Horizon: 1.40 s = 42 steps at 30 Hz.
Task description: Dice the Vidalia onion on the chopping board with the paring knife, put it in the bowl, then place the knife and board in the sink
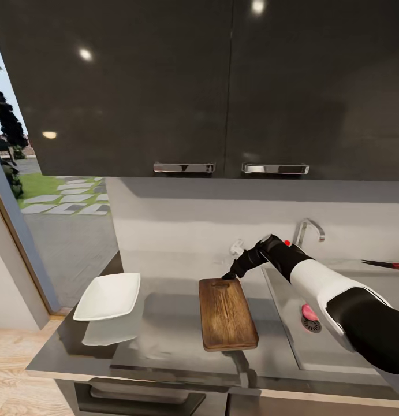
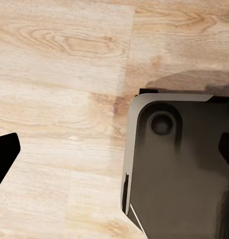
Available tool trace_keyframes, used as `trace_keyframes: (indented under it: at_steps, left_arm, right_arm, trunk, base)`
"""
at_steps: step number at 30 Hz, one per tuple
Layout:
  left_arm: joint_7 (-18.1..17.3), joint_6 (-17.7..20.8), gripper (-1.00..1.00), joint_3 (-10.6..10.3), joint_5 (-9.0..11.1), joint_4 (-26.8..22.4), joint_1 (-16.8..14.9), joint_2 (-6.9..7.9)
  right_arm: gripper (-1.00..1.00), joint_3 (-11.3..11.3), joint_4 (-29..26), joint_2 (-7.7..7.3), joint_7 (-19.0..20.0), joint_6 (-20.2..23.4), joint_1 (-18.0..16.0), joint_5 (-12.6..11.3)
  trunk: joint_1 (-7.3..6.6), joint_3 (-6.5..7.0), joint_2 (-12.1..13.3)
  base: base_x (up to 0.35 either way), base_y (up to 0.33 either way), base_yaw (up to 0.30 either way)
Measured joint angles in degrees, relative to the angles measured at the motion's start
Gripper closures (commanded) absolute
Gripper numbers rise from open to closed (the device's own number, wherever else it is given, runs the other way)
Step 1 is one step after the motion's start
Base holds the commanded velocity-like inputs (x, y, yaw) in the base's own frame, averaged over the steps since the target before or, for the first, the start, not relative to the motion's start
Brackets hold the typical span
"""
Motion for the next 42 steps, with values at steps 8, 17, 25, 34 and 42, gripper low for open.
trace_keyframes:
  at_steps: [8,17,25,34,42]
  left_arm:
    - [0.0,0.0,-1.00,0.0,0.0,0.0,0.0,0.00]
    - [-0.1,0.0,-1.00,-0.1,0.0,1.4,0.0,0.00]
    - [-0.3,-0.1,-1.00,-0.3,0.0,3.8,0.0,-0.16]
    - [-0.3,-0.1,-1.00,-0.3,-0.1,5.4,0.0,-0.25]
    - [-0.3,-0.1,-1.00,-0.3,-0.1,6.0,0.1,-0.19]
  right_arm:
    - [-1.00,0.0,0.0,0.18,-0.1,-0.1,0.0,0.0]
    - [-1.00,0.0,0.0,0.21,-0.1,-0.1,0.2,0.0]
    - [-1.00,0.0,0.0,0.19,-0.1,-0.2,0.3,0.1]
    - [-1.00,0.0,0.0,0.08,-0.1,-0.2,0.3,0.1]
    - [-1.00,0.0,0.0,0.08,-0.1,-0.1,0.3,0.1]
  trunk:
    - [-0.01,-0.29,0.0]
    - [-0.01,-0.97,0.1]
    - [-0.01,-1.10,0.1]
    - [-0.01,-1.11,0.1]
    - [-0.01,-1.14,0.1]
  base:
    - [0.040,0.033,0.000]
    - [0.050,0.018,0.000]
    - [0.003,0.001,0.000]
    - [0.000,0.000,0.000]
    - [0.000,0.000,0.000]
